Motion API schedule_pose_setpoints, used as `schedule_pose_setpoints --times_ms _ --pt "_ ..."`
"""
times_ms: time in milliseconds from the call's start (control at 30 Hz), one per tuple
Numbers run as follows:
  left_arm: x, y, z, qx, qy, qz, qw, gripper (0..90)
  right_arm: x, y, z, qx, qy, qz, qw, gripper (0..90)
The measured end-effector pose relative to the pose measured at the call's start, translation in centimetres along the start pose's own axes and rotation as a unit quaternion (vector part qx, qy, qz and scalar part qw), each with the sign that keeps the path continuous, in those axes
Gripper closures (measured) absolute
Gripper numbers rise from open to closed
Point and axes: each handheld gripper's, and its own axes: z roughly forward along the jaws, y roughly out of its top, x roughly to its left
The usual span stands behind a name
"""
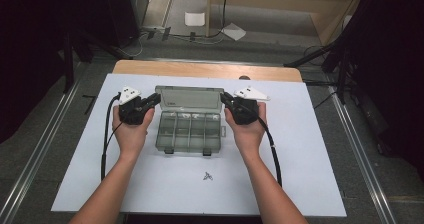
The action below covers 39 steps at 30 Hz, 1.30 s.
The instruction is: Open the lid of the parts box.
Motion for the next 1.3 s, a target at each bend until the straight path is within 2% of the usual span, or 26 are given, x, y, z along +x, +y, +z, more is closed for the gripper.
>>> schedule_pose_setpoints --times_ms 167,400,667,1067,1100,1300 --pt "0.4 -0.4 0.8 0.01 -0.002 0.0 1.0 82.0 -0.3 -0.2 0.7 0.008 0.0 0.006 0.9999 83.5" --pt "1.0 -0.8 1.8 0.02 -0.006 -0.021 0.9996 82.0 -0.6 -0.5 1.8 0.019 -0.001 0.014 0.9997 83.1" --pt "1.2 -1.2 2.5 0.033 -0.005 -0.019 0.9992 82.1 -0.9 -1.2 2.8 0.037 -0.001 0.021 0.9991 82.8" --pt "1.4 -1.7 3.2 0.053 -0.002 -0.026 0.9983 82.1 -1.4 -1.9 3.9 0.047 0.002 0.036 0.9983 82.5" --pt "1.5 -1.8 3.3 0.054 -0.001 -0.027 0.9981 82.1 -1.4 -1.9 4.0 0.048 0.005 0.043 0.9979 82.4" --pt "1.6 -2.1 3.7 0.066 -0.002 -0.033 0.9973 82.1 -1.5 -2.2 4.3 0.053 0.003 0.042 0.9977 82.3"
